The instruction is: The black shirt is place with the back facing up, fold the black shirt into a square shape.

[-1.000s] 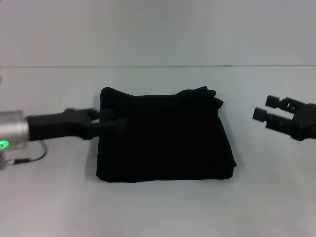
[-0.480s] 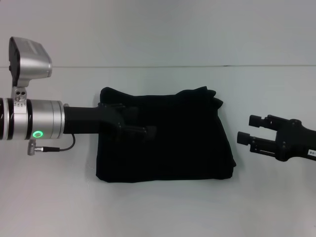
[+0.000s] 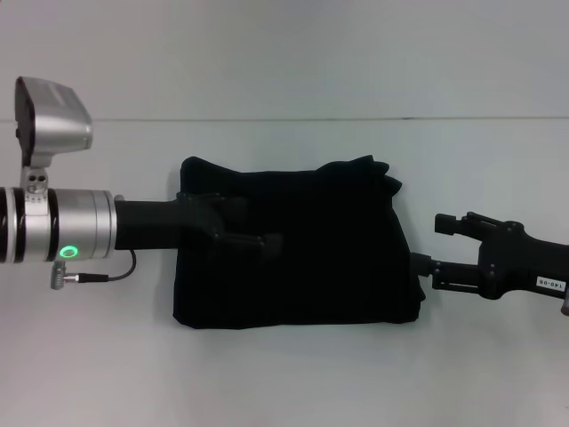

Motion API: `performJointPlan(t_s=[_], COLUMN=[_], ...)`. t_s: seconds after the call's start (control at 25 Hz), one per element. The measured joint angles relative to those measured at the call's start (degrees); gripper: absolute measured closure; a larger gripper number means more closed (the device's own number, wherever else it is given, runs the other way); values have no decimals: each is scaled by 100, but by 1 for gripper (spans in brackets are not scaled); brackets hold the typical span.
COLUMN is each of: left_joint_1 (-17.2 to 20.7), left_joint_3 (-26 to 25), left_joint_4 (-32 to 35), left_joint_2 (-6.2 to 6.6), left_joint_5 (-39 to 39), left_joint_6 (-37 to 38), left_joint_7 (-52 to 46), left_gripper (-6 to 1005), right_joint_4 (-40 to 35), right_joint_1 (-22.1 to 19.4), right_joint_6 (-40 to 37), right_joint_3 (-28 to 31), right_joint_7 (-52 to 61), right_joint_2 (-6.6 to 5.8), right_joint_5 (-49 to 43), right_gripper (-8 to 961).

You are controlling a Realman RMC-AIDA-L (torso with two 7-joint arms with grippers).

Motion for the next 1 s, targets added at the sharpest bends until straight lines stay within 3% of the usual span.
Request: performJointPlan(t_s=[0.12, 1.0], left_joint_1=[50, 100], left_joint_3=[1, 19], left_joint_4=[9, 15], left_joint_2=[-71, -96], left_joint_5=[-3, 44], left_joint_6=[-27, 104], left_joint_7=[227, 218], left_gripper=[65, 65], right_joint_4=[15, 45], right_joint_1=[0, -53], right_joint_6=[6, 44], right_joint_3=[2, 36], right_joint_7=[-2, 32], right_joint_2=[0, 0], right_joint_5=[8, 2], right_gripper=[8, 8])
